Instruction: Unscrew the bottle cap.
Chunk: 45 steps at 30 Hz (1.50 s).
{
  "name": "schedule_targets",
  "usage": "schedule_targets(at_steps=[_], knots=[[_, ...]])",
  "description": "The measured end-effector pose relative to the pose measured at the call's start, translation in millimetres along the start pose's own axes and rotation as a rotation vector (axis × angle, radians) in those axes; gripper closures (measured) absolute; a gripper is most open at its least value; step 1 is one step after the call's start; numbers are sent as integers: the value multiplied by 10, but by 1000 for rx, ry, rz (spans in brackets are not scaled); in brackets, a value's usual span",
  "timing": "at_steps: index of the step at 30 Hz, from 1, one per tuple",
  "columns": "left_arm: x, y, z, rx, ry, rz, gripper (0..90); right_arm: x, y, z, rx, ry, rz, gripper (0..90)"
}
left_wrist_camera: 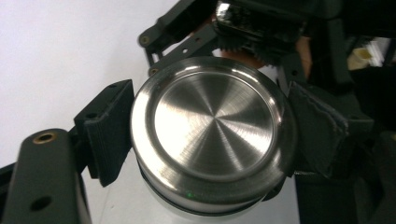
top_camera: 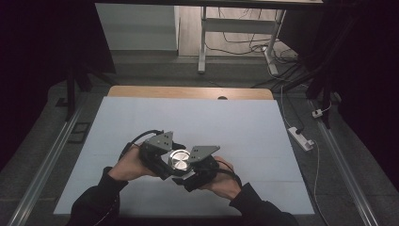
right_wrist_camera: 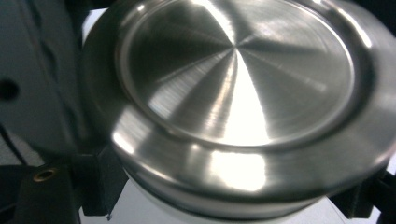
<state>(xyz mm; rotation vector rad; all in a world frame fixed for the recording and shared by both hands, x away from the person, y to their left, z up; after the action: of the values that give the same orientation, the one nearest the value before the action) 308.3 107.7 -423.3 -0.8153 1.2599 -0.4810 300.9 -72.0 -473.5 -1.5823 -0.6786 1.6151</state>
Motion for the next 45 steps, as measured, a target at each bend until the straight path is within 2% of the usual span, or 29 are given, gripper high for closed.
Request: schedule_targets(at_steps=[1, 2, 3, 4, 5, 6, 7, 8, 9, 10, 11, 12, 15, 17, 18, 19, 20, 21, 23, 24, 25, 26, 29, 33, 34, 36, 40, 45], knots=[[9, -9, -5, -9, -19, 5, 194, 0, 0, 0, 0, 0, 0, 150], [32, -33, -13, -34, -56, 17, 195, -8, 8, -28, 4, 18, 4, 150], [32, -33, -13, -34, -56, 17, 195, -8, 8, -28, 4, 18, 4, 150], [63, -61, -23, -67, -97, 26, 195, -16, 13, -52, 31, 42, 0, 150], [63, -61, -23, -67, -97, 26, 195, -16, 13, -52, 31, 42, 0, 150], [99, -94, -39, -121, -148, 28, 197, -26, 21, -87, 53, 63, -8, 150], [99, -94, -39, -121, -148, 28, 199, -26, 21, -87, 53, 63, -8, 150], [134, -129, -66, -166, -206, 34, 201, -35, 27, -108, 87, 82, -14, 150], [134, -129, -66, -166, -206, 34, 202, -35, 27, -108, 87, 82, -14, 150], [172, -155, -96, -198, -255, 36, 201, -44, 35, -134, 105, 105, -16, 150], [172, -155, -96, -198, -255, 36, 201, -44, 35, -134, 105, 105, -16, 150], [200, -171, -117, -225, -290, 32, 202, -54, 41, -153, 115, 126, -15, 150], [217, -176, -118, -249, -297, 25, 200, -60, 45, -162, 125, 138, -16, 150], [212, -166, -99, -239, -280, 22, 195, -64, 47, -168, 132, 139, -18, 150], [192, -155, -72, -232, -236, 10, 173, -63, 45, -165, 132, 138, -18, 150], [192, -155, -72, -232, -236, 10, 139, -63, 42, -164, 133, 136, -20, 150], [169, -150, -54, -213, -186, 10, 102, -65, 39, -163, 130, 133, -23, 150], [169, -150, -54, -213, -186, 10, 87, -65, 39, -163, 130, 133, -23, 150], [143, -144, -59, -165, -170, 20, 81, -71, 34, -156, 123, 123, -27, 150], [121, -138, -65, -129, -164, 26, 85, -72, 29, -144, 118, 107, -30, 150], [121, -138, -65, -129, -164, 26, 97, -72, 29, -144, 118, 107, -30, 150], [101, -125, -59, -108, -176, 30, 124, -68, 24, -133, 106, 99, -30, 150], [95, -112, -48, -123, -183, 18, 195, -60, 20, -122, 104, 98, -29, 150], [118, -101, -55, -125, -196, 20, 201, -48, 30, -125, 105, 101, -22, 150], [134, -109, -72, -127, -220, 21, 202, -46, 39, -137, 111, 107, -19, 150], [134, -125, -83, -130, -236, 12, 204, -56, 40, -146, 110, 112, -21, 150], [70, -170, -90, -152, -234, -27, 205, -69, 32, -146, 107, 119, -26, 150], [40, -180, -93, -161, -242, -30, 205, -58, 35, -142, 109, 118, -22, 150]])
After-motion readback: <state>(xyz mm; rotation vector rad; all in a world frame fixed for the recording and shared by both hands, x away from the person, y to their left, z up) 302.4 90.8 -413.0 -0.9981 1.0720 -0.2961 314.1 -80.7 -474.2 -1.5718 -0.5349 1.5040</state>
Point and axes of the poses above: each handheld gripper's, and its own axes: x roughly forward along the jaws, y roughly out of its underside, z roughly to its left, the point moved 1 cm from there along x, roughly forward along the jaws, and after that the axes turned 9 degrees about -y, right-handed, at the moved point
